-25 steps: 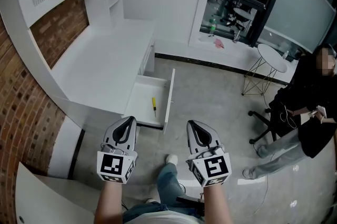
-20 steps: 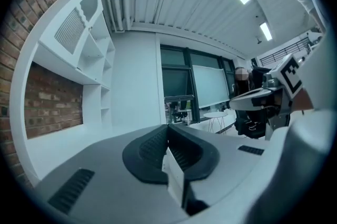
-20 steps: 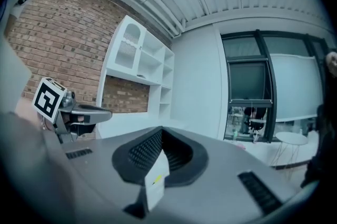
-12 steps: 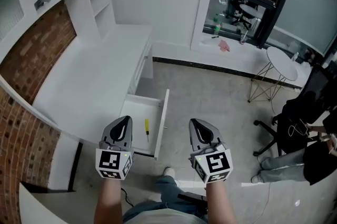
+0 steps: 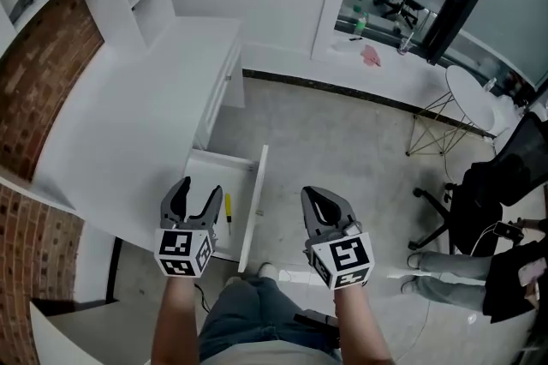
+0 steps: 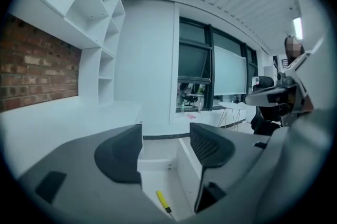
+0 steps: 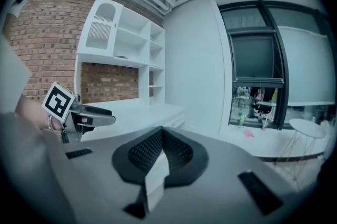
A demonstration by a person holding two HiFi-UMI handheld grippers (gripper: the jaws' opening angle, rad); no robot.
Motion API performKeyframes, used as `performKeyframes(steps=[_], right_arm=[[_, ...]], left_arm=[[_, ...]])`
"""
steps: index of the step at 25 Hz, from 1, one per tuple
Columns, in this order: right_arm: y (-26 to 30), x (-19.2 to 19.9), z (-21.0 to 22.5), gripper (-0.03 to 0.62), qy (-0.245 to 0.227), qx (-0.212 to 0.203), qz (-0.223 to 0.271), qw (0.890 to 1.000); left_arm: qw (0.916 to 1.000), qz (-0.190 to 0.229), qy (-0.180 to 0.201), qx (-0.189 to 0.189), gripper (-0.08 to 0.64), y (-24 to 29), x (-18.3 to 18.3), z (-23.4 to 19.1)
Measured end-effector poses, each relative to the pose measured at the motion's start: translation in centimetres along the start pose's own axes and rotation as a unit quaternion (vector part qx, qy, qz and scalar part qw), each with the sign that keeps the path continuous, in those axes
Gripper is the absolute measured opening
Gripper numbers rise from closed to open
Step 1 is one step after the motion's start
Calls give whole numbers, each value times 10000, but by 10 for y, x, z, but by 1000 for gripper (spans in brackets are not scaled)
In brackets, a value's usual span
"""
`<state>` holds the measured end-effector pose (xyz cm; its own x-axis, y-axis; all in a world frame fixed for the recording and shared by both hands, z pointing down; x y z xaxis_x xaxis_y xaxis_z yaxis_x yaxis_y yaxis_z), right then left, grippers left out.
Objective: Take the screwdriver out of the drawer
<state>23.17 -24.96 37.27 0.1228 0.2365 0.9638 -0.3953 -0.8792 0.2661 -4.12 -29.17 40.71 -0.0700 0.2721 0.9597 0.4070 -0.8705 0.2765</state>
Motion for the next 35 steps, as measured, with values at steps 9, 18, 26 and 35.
performKeyframes(steps=[9,18,26,35], right_arm=[[45,65,2,12,686,144,-909,9934],[79,150,1,12,1379,419,-1723,9744],[103,202,-11,12,1699,402,-1982,9645],[108,216,-25,11,1549,171,-2143,9643]], left_arm=[[9926,-1172,-315,46,278,50,90,-20],[9608,-2689,-659,125,195,101,196,-32],[9316,-3528,-877,-20,179,130,260,-28],[9251,-3771,-441,4,80,140,287,-21]])
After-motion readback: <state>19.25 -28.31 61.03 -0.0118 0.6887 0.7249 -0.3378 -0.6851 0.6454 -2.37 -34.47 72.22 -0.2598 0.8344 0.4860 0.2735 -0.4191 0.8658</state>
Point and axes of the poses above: the fingertips, and each gripper's own axes: y forward along the fingers, z to its right, x out of its underside, the point moved 9 cm from there along -y, backward along the fingers
